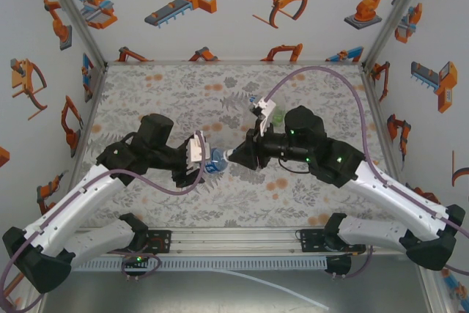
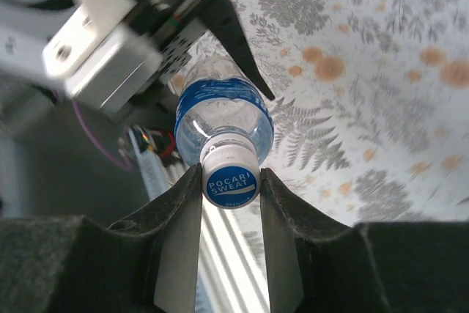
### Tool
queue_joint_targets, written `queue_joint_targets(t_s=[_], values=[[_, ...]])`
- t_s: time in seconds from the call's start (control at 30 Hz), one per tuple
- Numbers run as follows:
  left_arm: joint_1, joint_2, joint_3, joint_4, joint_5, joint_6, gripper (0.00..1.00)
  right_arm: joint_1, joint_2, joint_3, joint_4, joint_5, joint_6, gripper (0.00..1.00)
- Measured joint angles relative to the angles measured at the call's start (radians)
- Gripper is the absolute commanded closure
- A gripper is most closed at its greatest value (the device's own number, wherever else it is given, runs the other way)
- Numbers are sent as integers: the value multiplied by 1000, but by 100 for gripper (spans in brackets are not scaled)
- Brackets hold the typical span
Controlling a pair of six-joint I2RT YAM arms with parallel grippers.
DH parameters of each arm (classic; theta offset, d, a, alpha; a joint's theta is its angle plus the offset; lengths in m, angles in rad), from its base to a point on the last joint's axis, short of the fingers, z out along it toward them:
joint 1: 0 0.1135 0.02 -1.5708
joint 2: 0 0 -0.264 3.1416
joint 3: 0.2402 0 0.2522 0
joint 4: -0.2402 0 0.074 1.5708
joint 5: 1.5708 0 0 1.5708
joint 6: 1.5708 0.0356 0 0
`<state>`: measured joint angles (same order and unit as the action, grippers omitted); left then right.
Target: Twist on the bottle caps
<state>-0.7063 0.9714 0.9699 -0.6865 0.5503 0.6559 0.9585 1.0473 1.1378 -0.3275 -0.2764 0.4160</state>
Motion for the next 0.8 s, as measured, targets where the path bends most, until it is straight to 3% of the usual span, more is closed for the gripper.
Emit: queue_joint_targets(t_s=[0.27,0.53,0.7,0.8], values=[[1,-16,-32,48,-64,10,100,0,13,-21,-35,150,547,100],[7,-17,-64,60,-119,91,100,0,59,-22,-76,167,817,100],[8,-13,-115,113,-136,124,100,0,82,-23,-98,184,853,73],[8,1,-118,136,-135,130,100,0,80,-23,-104,211,852,65]])
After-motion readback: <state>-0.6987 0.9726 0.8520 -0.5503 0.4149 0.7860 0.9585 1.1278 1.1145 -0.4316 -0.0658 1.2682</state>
